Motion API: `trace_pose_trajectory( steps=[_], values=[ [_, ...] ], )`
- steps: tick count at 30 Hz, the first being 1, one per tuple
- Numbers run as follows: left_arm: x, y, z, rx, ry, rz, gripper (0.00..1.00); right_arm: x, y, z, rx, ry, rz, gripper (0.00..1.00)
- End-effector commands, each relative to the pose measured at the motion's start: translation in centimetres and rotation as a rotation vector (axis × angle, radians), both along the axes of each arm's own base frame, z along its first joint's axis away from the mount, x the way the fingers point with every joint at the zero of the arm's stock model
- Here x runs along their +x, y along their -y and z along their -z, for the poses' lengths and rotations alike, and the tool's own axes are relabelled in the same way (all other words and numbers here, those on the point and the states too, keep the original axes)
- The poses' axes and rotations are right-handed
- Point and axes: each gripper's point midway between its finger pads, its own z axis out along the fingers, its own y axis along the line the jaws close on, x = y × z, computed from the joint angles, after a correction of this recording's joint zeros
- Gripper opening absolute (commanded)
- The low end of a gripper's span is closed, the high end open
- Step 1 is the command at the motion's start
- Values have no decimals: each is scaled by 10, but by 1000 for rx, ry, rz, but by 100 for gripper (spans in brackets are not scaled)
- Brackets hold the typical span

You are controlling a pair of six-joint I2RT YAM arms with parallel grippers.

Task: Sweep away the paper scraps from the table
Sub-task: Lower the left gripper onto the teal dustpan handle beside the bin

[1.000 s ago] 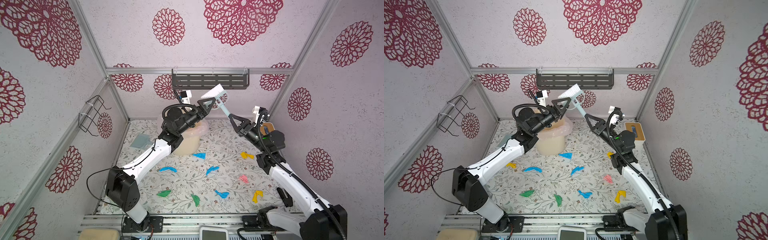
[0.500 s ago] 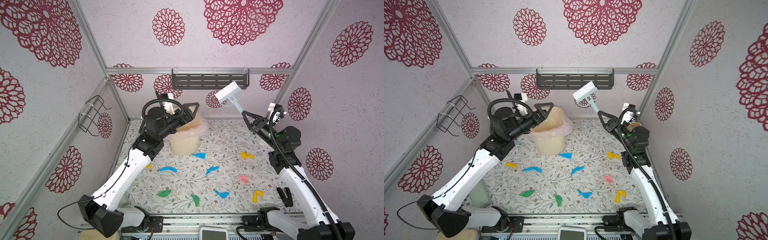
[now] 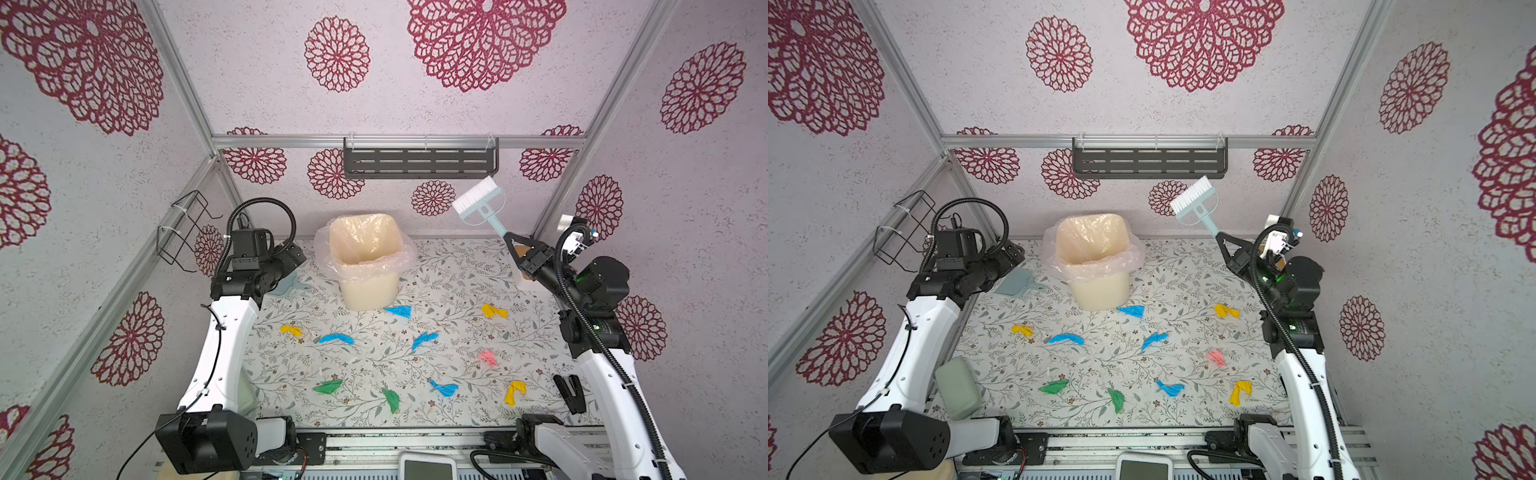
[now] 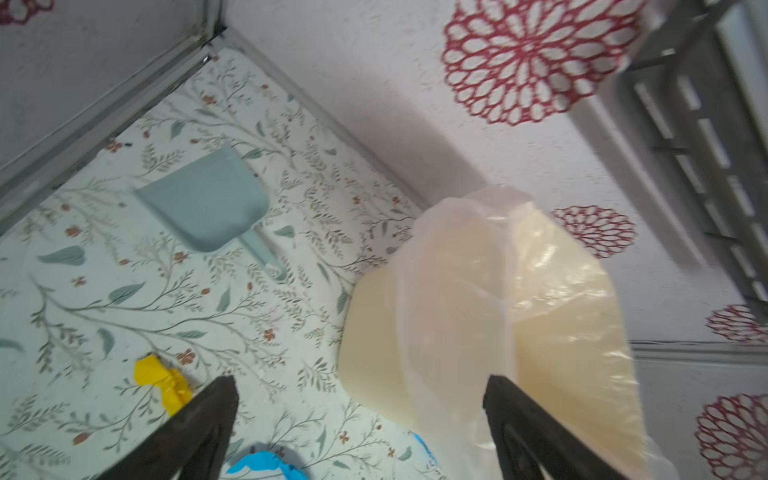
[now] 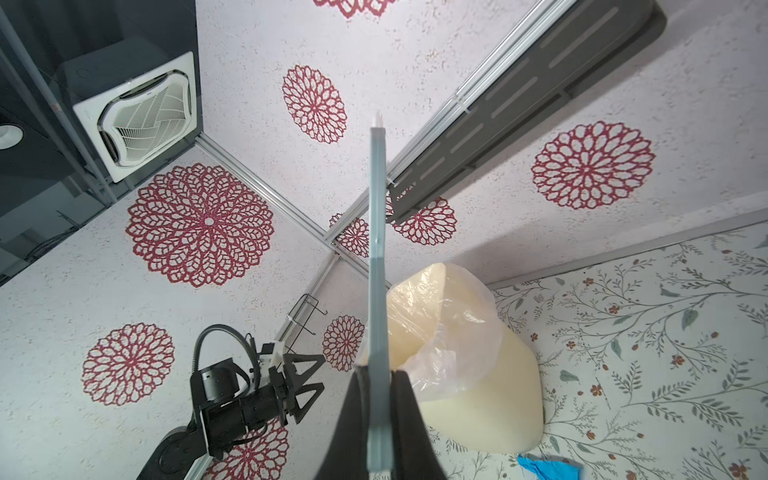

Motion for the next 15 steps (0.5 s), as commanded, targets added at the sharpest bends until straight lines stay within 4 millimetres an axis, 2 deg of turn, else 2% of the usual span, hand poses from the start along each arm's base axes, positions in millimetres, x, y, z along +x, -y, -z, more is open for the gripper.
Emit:
trace_pose_trajectory(
  steps=[1,5,9,15],
  values=[
    [3,-24,30,-6,-79,-68,97,-12,2,-15,-40,59,-1,0],
    [25,-40,78,-78,-193,-132,97,-12,5,-13,-47,48,4,0],
    [47,-43,115,-136,-281,-162,99,-13,8,-10,-49,38,14,0],
    [73,-45,154,-171,-362,-220,95,-15,14,-2,-47,18,39,0]
  ],
)
